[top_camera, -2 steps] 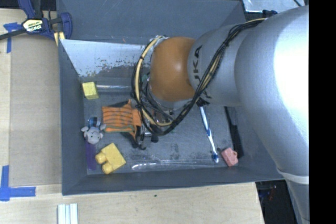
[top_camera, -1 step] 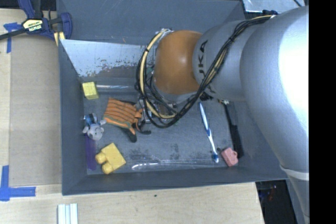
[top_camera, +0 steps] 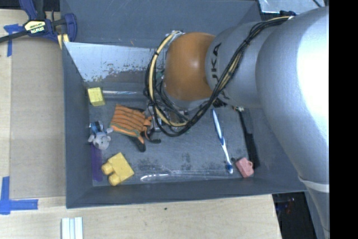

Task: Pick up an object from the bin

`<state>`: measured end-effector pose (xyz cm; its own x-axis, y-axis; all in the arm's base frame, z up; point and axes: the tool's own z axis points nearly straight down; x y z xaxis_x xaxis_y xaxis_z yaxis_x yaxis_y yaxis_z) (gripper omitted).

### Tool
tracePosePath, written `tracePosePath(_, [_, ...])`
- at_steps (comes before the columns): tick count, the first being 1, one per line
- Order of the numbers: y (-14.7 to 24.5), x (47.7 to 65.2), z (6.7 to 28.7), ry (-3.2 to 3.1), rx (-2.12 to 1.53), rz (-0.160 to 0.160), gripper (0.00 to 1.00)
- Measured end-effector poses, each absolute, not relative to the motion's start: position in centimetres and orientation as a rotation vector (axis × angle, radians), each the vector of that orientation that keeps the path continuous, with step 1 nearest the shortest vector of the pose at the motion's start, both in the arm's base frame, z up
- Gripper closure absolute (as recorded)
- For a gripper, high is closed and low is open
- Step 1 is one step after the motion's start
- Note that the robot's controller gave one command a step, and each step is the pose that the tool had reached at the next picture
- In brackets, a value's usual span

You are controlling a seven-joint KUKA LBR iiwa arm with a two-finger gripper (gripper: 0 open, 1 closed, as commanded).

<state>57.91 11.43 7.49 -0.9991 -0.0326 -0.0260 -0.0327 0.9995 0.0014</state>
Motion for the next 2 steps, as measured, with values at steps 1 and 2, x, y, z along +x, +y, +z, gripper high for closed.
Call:
tracePosePath(1, [11.4,57.7,9.5,3.122,-0.052,0.001,1.00])
tracePosePath(2, [11.4,57.7,12.9,3.121,-0.052,0.002,1.00])
